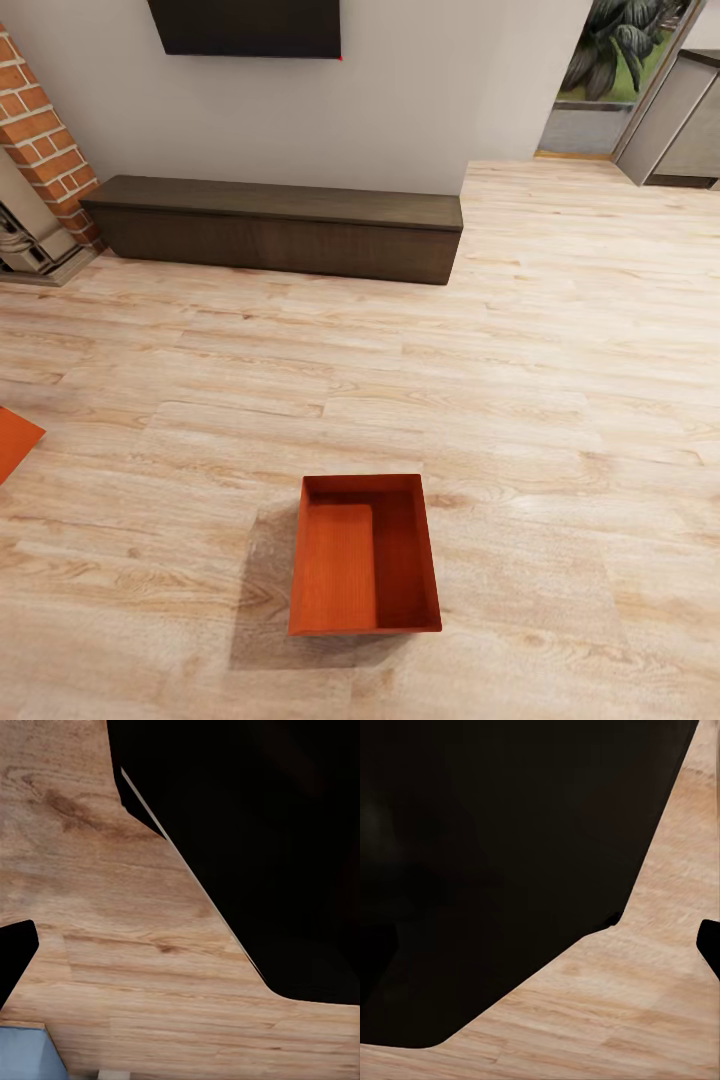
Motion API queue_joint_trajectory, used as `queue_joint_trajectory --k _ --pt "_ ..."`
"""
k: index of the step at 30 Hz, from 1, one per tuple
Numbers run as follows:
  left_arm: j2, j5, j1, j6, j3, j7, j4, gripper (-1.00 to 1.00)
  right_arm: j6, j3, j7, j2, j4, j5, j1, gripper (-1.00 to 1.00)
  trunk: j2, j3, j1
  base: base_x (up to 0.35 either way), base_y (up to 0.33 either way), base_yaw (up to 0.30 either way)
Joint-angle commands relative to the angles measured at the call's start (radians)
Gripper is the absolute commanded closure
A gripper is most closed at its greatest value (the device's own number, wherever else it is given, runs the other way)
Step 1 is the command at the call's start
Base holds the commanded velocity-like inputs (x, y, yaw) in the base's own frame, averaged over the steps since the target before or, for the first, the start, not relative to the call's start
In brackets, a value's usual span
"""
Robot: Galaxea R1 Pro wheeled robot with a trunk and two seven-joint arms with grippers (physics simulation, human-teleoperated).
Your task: Move the two storage containers from the living room to the garage. In the garage, place one container on the floor and stack the other container on top of it (either order is fine).
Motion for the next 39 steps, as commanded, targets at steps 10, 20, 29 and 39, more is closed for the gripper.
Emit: queue_joint_trajectory --k 10,20,29,39 --pt "-0.002 -0.005 0.0 0.022 -0.009 0.0 -0.241 -1.0 -0.024 0.009 -0.008 -0.044 -0.179 -0.009 0.002 -1.0 0.0 0.0 0.0 0.0 0.0 0.0" --pt "-0.018 -0.003 -0.003 0.41 -0.009 0.002 -0.868 -1.0 0.176 0.005 -0.125 -0.127 -0.535 -0.009 -0.137 -1.0 0.0 0.0 0.0 0.0 0.0 0.0" --pt "-0.106 -0.013 -0.195 0.57 -0.011 0.04 -0.948 -1.0 0.246 0.002 -0.194 -0.123 -0.557 -0.009 -0.356 -1.0 0.0 0.0 0.0 0.0 0.0 0.0" --pt "-0.159 -0.001 -0.582 0.605 -0.009 0.062 -0.703 -1.0 0.284 0.0 -0.244 -0.095 -0.525 -0.057 -0.6 -1.0 0.0 0.0 0.0 0.0 0.0 0.0"
